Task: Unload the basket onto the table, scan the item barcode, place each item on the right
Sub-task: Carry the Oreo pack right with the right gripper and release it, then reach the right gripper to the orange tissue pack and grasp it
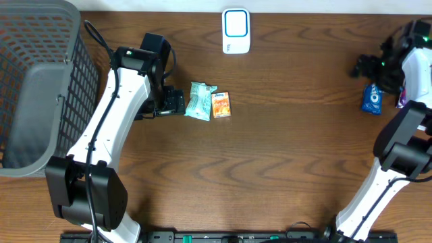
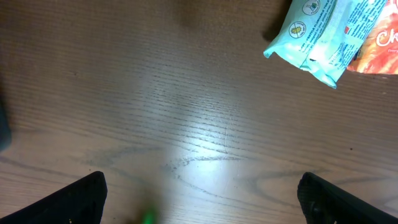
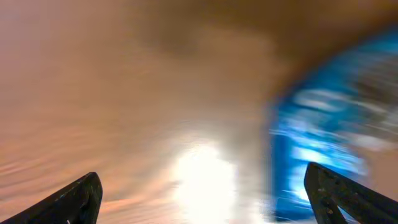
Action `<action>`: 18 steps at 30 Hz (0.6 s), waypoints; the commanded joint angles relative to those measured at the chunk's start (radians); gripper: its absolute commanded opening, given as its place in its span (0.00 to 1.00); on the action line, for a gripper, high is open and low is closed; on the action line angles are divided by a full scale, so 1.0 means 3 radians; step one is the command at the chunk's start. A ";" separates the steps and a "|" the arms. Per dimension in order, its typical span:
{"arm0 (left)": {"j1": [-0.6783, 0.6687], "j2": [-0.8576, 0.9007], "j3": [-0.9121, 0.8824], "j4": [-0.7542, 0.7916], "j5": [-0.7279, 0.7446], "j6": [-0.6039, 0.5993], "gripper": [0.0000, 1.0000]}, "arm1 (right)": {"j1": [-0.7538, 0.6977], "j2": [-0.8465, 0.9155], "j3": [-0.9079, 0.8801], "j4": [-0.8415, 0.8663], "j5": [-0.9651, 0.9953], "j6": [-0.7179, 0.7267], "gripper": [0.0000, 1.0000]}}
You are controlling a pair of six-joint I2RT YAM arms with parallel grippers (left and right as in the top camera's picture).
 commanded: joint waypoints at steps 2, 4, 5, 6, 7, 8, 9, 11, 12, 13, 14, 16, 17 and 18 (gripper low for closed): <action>0.0001 -0.0020 0.0024 -0.0013 -0.0031 0.0009 0.98 | 0.0378 -0.0404 0.0209 0.0018 -0.1359 -0.0015 0.99; 0.0001 -0.0020 0.0024 -0.0013 -0.0031 0.0009 0.98 | 0.0641 -0.0401 0.0195 -0.0122 -0.1356 -0.0043 0.97; 0.0001 -0.0020 0.0024 -0.0013 -0.0031 0.0009 0.98 | 0.0800 -0.0393 0.0145 -0.0174 -0.1356 -0.0123 0.92; 0.0001 -0.0020 0.0024 -0.0013 -0.0031 0.0009 0.98 | 0.0922 -0.0393 0.0088 -0.0186 -0.1342 -0.0156 0.87; 0.0001 -0.0020 0.0024 -0.0013 -0.0031 0.0009 0.98 | 0.1027 -0.0393 0.0029 -0.0183 -0.1306 -0.0155 0.78; 0.0001 -0.0020 0.0024 -0.0013 -0.0031 0.0009 0.98 | 0.1176 -0.0392 -0.0057 -0.0158 -0.1219 -0.0128 0.68; 0.0001 -0.0020 0.0024 -0.0014 -0.0031 0.0009 0.98 | 0.1339 -0.0389 -0.0160 -0.0079 -0.1156 -0.0064 0.62; 0.0001 -0.0020 0.0024 -0.0013 -0.0031 0.0009 0.98 | 0.1654 -0.0389 -0.0435 0.0168 -0.0994 0.0215 0.64; 0.0001 -0.0020 0.0024 -0.0014 -0.0032 0.0009 0.98 | 0.1756 -0.0389 -0.0551 0.0287 -0.0959 0.0306 0.66; 0.0001 -0.0020 0.0024 -0.0013 -0.0031 0.0009 0.98 | 0.1890 -0.0389 -0.0716 0.0473 -0.0954 0.0429 0.66; 0.0001 -0.0020 0.0024 -0.0013 -0.0031 0.0009 0.98 | 0.1956 -0.0389 -0.0802 0.0575 -0.0954 0.0507 0.66; 0.0001 -0.0020 0.0024 -0.0013 -0.0031 0.0009 0.98 | 0.2122 -0.0389 -0.1049 0.0866 -0.0955 0.0755 0.66; 0.0001 -0.0020 0.0024 -0.0013 -0.0031 0.0009 0.98 | 0.2215 -0.0389 -0.1185 0.1010 -0.0955 0.0921 0.65; 0.0001 -0.0020 0.0024 -0.0013 -0.0031 0.0009 0.98 | 0.2280 -0.0389 -0.1279 0.1104 -0.0956 0.1019 0.63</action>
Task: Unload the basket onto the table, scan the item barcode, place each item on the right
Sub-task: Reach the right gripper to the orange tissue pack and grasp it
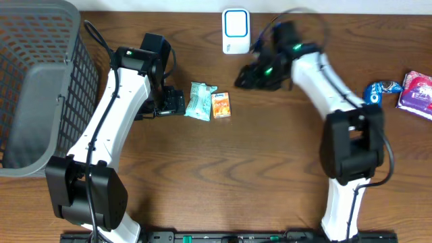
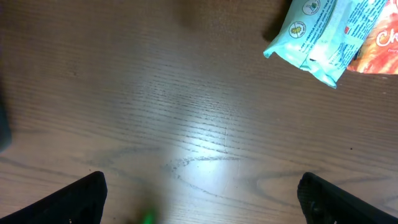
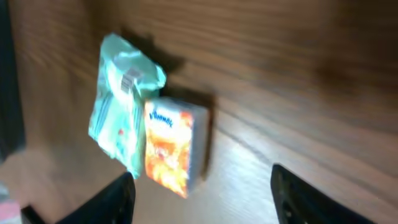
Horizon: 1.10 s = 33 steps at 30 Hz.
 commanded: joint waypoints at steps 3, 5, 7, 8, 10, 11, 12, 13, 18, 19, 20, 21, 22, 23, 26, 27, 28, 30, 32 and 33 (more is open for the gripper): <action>0.0001 -0.0020 0.0023 -0.0011 -0.0031 0.0009 0.98 | 0.0384 -0.0006 -0.0566 0.0544 0.0041 0.0646 0.62; 0.0001 -0.0020 0.0023 -0.0011 -0.0031 0.0009 0.98 | 0.0469 -0.0006 -0.0690 0.0712 0.0071 0.0725 0.63; 0.0001 -0.0020 0.0023 -0.0011 -0.0031 0.0009 0.98 | 0.0530 -0.0006 -0.0773 0.0809 0.0179 0.0846 0.63; 0.0001 -0.0020 0.0023 -0.0011 -0.0031 0.0009 0.98 | 0.0562 -0.0006 -0.0842 0.0936 0.0251 0.0891 0.62; 0.0001 -0.0020 0.0023 -0.0011 -0.0032 0.0009 0.98 | 0.0595 -0.0001 -0.0942 0.1158 0.0282 0.0894 0.62; 0.0001 -0.0020 0.0023 -0.0011 -0.0031 0.0009 0.98 | 0.0609 0.0010 -0.1015 0.1287 0.0378 0.0959 0.60; 0.0001 -0.0020 0.0023 -0.0011 -0.0031 0.0009 0.98 | 0.0612 0.0019 -0.1053 0.1336 0.0449 0.0997 0.56; 0.0001 -0.0020 0.0023 -0.0011 -0.0031 0.0009 0.98 | 0.0612 0.0023 -0.1080 0.1362 0.0490 0.1021 0.53; 0.0001 -0.0020 0.0023 -0.0011 -0.0031 0.0009 0.98 | 0.0586 0.0031 -0.1155 0.1382 0.0679 0.1012 0.39; 0.0001 -0.0020 0.0023 -0.0011 -0.0031 0.0009 0.98 | 0.0577 0.0031 -0.1155 0.1386 0.0679 0.0998 0.27; 0.0001 -0.0020 0.0023 -0.0011 -0.0031 0.0009 0.98 | 0.0571 0.0031 -0.1155 0.1389 0.0680 0.0997 0.15; 0.0001 -0.0020 0.0023 -0.0011 -0.0031 0.0009 0.98 | 0.0561 0.0031 -0.1156 0.1389 0.0676 0.0998 0.01; 0.0001 -0.0020 0.0023 -0.0011 -0.0031 0.0009 0.98 | 0.0556 0.0031 -0.1155 0.1389 0.0675 0.0998 0.01; 0.0001 -0.0020 0.0023 -0.0011 -0.0032 0.0009 0.98 | 0.0546 0.0031 -0.1155 0.1386 0.0650 0.0997 0.01; 0.0001 -0.0020 0.0023 -0.0011 -0.0031 0.0009 0.98 | 0.0341 -0.0062 -0.1101 0.1326 -0.0182 0.0839 0.01; 0.0001 -0.0020 0.0023 -0.0011 -0.0031 0.0009 0.98 | 0.0221 -0.0099 -0.1087 0.1328 -0.0535 0.0792 0.01; 0.0001 -0.0020 0.0023 -0.0011 -0.0031 0.0009 0.98 | 0.0123 -0.0122 -0.1074 0.1330 -0.0841 0.0730 0.01; 0.0001 -0.0020 0.0023 -0.0011 -0.0031 0.0009 0.98 | -0.0142 -0.0140 -0.1067 0.1429 -0.1755 0.0568 0.01; 0.0001 -0.0020 0.0023 -0.0011 -0.0031 0.0009 0.98 | -0.0417 -0.0139 -0.1067 0.1497 -0.2574 0.0415 0.01; 0.0001 -0.0020 0.0023 -0.0011 -0.0031 0.0009 0.98 | -0.0476 -0.0139 -0.1067 0.1499 -0.2780 0.0328 0.01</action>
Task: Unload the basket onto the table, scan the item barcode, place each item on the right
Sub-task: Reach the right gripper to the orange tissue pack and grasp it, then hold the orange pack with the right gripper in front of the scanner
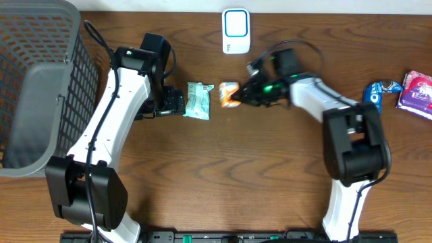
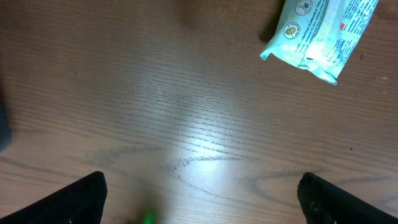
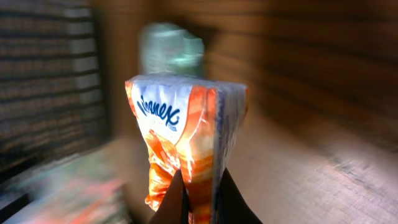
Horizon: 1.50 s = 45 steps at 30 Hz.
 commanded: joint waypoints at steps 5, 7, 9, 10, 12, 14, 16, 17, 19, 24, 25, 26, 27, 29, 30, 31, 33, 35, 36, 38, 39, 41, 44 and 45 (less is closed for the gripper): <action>0.0001 -0.0020 0.0024 -0.0014 -0.0031 0.0009 0.98 | -0.0479 -0.0069 0.0003 0.0067 -0.1948 -0.0577 0.01; 0.0001 -0.0020 0.0024 -0.0014 -0.0031 0.0009 0.98 | -0.0512 -0.0067 0.0004 0.0172 -0.1948 -0.0524 0.01; 0.0001 -0.0020 0.0024 -0.0014 -0.0031 0.0009 0.98 | -0.0520 -0.0067 0.0004 0.0443 -0.1949 -0.0258 0.01; 0.0001 -0.0020 0.0024 -0.0014 -0.0031 0.0009 0.98 | -0.0520 -0.0067 0.0004 0.0624 -0.1949 -0.0137 0.01; 0.0001 -0.0020 0.0024 -0.0014 -0.0031 0.0009 0.98 | -0.0520 -0.0069 0.0004 0.0961 -0.1948 0.0153 0.01; 0.0001 -0.0020 0.0024 -0.0014 -0.0031 0.0009 0.98 | -0.0500 -0.0067 0.0004 0.1350 -0.1948 0.0510 0.01; 0.0001 -0.0020 0.0024 -0.0014 -0.0031 0.0009 0.98 | -0.0479 -0.0067 0.0004 0.1532 -0.1948 0.0664 0.01; 0.0001 -0.0020 0.0024 -0.0014 -0.0031 0.0009 0.98 | -0.0468 -0.0067 0.0004 0.1614 -0.1946 0.0779 0.01; 0.0001 -0.0020 0.0024 -0.0014 -0.0031 0.0009 0.98 | -0.0450 -0.0069 0.0004 0.1708 -0.1830 0.0989 0.01; 0.0001 -0.0020 0.0024 -0.0014 -0.0031 0.0009 0.98 | -0.0357 -0.0071 0.0064 0.2204 -0.0825 0.1548 0.02; 0.0001 -0.0020 0.0024 -0.0014 -0.0032 0.0009 0.98 | -0.0328 -0.0071 0.0139 0.2261 -0.0617 0.1568 0.01; 0.0001 -0.0020 0.0024 -0.0014 -0.0031 0.0009 0.98 | -0.0312 -0.0071 0.0212 0.2249 -0.0465 0.1568 0.02; 0.0001 -0.0020 0.0024 -0.0015 -0.0031 0.0009 0.98 | -0.0287 -0.0071 0.0351 0.2160 -0.0235 0.1558 0.02; 0.0001 -0.0020 0.0024 -0.0014 -0.0031 0.0009 0.98 | -0.0254 -0.0071 0.0591 0.1742 0.0200 0.1312 0.01; 0.0001 -0.0020 0.0024 -0.0015 -0.0031 0.0009 0.98 | -0.0229 -0.0071 0.0786 0.1310 0.0570 0.1120 0.02; 0.0001 -0.0020 0.0024 -0.0014 -0.0031 0.0009 0.98 | -0.0191 -0.0071 0.0992 0.0788 0.1076 0.0898 0.02; 0.0001 -0.0020 0.0024 -0.0014 -0.0031 0.0009 0.98 | -0.0104 -0.0071 0.1291 0.0131 0.1920 0.0586 0.01; 0.0001 -0.0020 0.0024 -0.0014 -0.0031 0.0009 0.98 | 0.0028 -0.0071 0.1573 -0.0356 0.2811 0.0322 0.01; 0.0001 -0.0020 0.0024 -0.0014 -0.0031 0.0009 0.98 | 0.0184 -0.0071 0.1780 -0.0577 0.3562 -0.0019 0.01; 0.0001 -0.0020 0.0024 -0.0014 -0.0031 0.0009 0.98 | 0.0413 -0.0071 0.1872 -0.0515 0.4503 -0.0492 0.01; 0.0001 -0.0020 0.0024 -0.0014 -0.0031 0.0009 0.98 | 0.0482 -0.0070 0.1871 -0.0440 0.4757 -0.0652 0.01; 0.0001 -0.0020 0.0024 -0.0015 -0.0031 0.0009 0.98 | 0.0666 0.0004 0.1869 -0.0141 0.5186 -0.1289 0.01; 0.0001 -0.0020 0.0024 -0.0014 -0.0031 0.0009 0.98 | 0.0857 0.0229 0.1869 0.0320 0.5255 -0.2190 0.03; 0.0001 -0.0020 0.0024 -0.0014 -0.0031 0.0009 0.98 | 0.0902 0.0314 0.1869 0.0446 0.5344 -0.2387 0.02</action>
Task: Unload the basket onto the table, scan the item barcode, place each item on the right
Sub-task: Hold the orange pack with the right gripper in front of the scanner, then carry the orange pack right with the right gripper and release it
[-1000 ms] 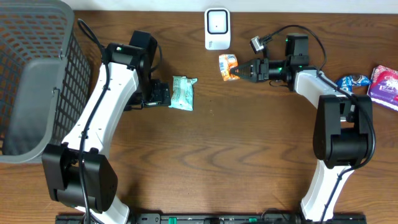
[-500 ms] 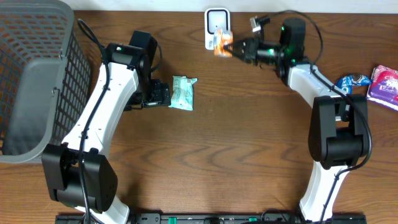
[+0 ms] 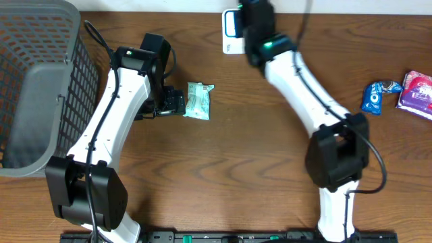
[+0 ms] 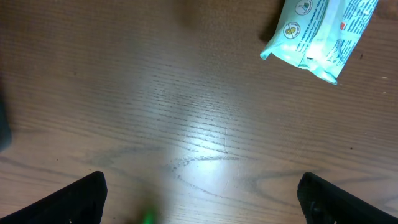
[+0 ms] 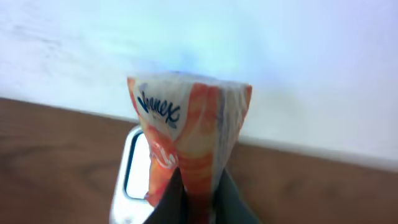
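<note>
An orange and white Kleenex tissue pack [image 5: 189, 130] stands upright in my right gripper [image 5: 196, 186], which is shut on its lower end. Just behind and below it is the white barcode scanner [image 5: 132, 180] with its blue-rimmed window, at the table's back edge [image 3: 233, 30]. In the overhead view the right wrist [image 3: 255, 20] covers the pack beside the scanner. My left gripper [image 4: 202, 208] hangs open over bare wood, its fingertips [image 4: 81, 199] wide apart. A mint-green packet [image 4: 320, 37] lies just beyond it [image 3: 199, 100].
A grey mesh basket [image 3: 34, 81] fills the far left. A blue Oreo packet [image 3: 373, 96] and a purple packet [image 3: 417, 91] lie at the right edge. A white wall runs behind the table.
My right gripper, still shut on the Kleenex pack, was just right of the mint-green packet and is now at the scanner by the back edge. The left arm has not moved.
First the right gripper was open at the far right by the blue packet, with the Kleenex pack lying against the mint-green packet. Then it was open near the pack. Later it held the pack off the table, and now holds it at the scanner.
</note>
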Action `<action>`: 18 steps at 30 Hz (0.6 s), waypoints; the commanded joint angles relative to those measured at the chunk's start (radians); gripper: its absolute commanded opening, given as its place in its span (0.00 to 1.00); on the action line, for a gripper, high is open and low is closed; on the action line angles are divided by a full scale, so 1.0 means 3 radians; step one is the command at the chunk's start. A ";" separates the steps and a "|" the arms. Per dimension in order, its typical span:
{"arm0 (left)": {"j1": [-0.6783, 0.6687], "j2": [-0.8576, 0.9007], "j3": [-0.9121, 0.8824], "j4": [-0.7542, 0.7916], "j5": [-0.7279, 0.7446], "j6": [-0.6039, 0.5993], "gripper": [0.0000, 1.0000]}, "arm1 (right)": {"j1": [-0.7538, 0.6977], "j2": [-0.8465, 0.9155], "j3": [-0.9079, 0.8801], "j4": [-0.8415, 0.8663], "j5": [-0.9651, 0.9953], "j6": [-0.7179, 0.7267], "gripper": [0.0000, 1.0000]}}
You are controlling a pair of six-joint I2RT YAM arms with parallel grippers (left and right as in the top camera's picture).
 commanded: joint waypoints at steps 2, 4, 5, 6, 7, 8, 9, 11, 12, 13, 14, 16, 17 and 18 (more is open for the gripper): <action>0.0001 -0.0020 0.0024 -0.0010 -0.0031 0.0009 0.98 | 0.0131 0.0439 0.0033 0.0319 0.0852 -0.1096 0.01; 0.0001 -0.0020 0.0024 -0.0010 -0.0031 0.0009 0.98 | 0.0130 0.0533 0.0033 0.0314 0.0848 -0.0998 0.01; 0.0001 -0.0020 0.0024 -0.0010 -0.0031 0.0009 0.98 | 0.0130 0.0570 0.0033 0.0291 0.0847 -0.0928 0.01; 0.0001 -0.0020 0.0024 -0.0010 -0.0031 0.0009 0.98 | 0.0128 0.0594 0.0033 0.0272 0.0841 -0.0867 0.01; 0.0001 -0.0020 0.0024 -0.0011 -0.0031 0.0009 0.98 | 0.0128 0.0594 0.0033 0.0263 0.0838 -0.0830 0.01; 0.0001 -0.0020 0.0024 -0.0010 -0.0031 0.0009 0.98 | 0.0128 0.0590 0.0034 0.0266 0.0838 -0.0795 0.01; 0.0001 -0.0020 0.0024 -0.0010 -0.0031 0.0009 0.98 | 0.0128 0.0566 0.0041 0.0266 0.0839 -0.0783 0.01; 0.0001 -0.0020 0.0024 -0.0010 -0.0031 0.0009 0.98 | 0.0109 0.0497 0.0046 0.0263 0.0853 -0.0783 0.01; 0.0001 -0.0020 0.0024 -0.0010 -0.0031 0.0009 0.98 | 0.0080 0.0431 0.0046 0.0240 0.0870 -0.0765 0.01; 0.0001 -0.0020 0.0024 -0.0011 -0.0032 0.0009 0.98 | 0.0055 0.0384 0.0046 0.0205 0.0902 -0.0706 0.01; 0.0001 -0.0020 0.0024 -0.0010 -0.0031 0.0009 0.98 | -0.0009 0.0295 0.0046 0.0106 0.0928 -0.0595 0.01; 0.0001 -0.0020 0.0024 -0.0010 -0.0031 0.0009 0.98 | -0.0132 0.0188 0.0046 -0.0051 0.0927 -0.0441 0.01; 0.0001 -0.0020 0.0024 -0.0010 -0.0031 0.0009 0.98 | -0.0251 0.0111 0.0046 -0.0207 0.0926 -0.0300 0.01; 0.0001 -0.0020 0.0024 -0.0010 -0.0031 0.0009 0.98 | -0.0403 0.0032 0.0046 -0.0409 0.0924 -0.0141 0.01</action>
